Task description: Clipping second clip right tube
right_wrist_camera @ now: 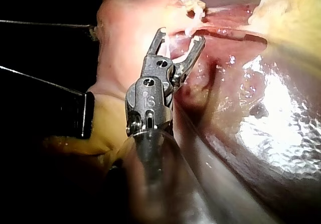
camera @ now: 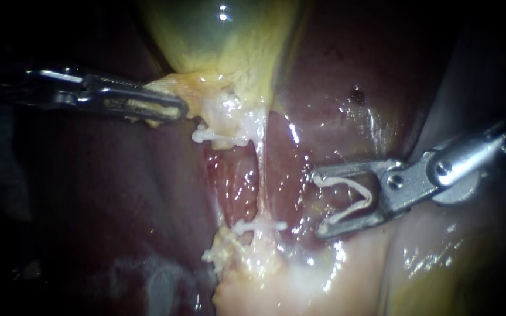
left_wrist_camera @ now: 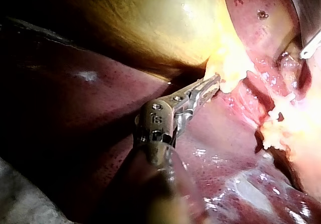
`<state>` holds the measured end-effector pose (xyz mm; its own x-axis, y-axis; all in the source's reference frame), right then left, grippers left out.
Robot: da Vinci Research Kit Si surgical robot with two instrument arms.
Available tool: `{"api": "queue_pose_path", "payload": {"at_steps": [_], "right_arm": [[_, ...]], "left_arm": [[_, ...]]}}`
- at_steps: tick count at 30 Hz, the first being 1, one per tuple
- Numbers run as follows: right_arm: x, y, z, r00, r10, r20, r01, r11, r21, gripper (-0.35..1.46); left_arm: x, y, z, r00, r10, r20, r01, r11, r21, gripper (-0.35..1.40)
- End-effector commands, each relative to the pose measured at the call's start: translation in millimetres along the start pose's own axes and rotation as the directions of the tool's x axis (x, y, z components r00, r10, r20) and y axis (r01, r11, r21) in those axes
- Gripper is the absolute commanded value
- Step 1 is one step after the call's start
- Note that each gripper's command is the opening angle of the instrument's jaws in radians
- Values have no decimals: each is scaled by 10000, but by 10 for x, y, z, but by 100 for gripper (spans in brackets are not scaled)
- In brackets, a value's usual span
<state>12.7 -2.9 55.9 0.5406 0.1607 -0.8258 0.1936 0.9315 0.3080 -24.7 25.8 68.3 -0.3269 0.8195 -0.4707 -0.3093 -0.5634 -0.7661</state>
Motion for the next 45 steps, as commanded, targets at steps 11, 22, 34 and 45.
{"api": "queue_pose_path", "payload": {"at_steps": [11,22,34,45], "right_arm": [[0,0,1,10000,-7,1,7,10000,3,50],[0,0,1,10000,-5,3,5,10000,-1,50],[1,1,4,10000,4,6,-4,10000,-14,50],[12,11,24,9860,1574,-552,-1582,9873,-115,50]], "left_arm": [[5,15,-35,10000,-35,24,35,9999,-152,-35],[42,51,-102,9980,-305,-552,297,9995,-147,-35],[73,90,-130,9947,-323,-974,303,9993,-221,-35],[71,90,-128,9947,-315,-979,296,9994,-205,-35]]}}
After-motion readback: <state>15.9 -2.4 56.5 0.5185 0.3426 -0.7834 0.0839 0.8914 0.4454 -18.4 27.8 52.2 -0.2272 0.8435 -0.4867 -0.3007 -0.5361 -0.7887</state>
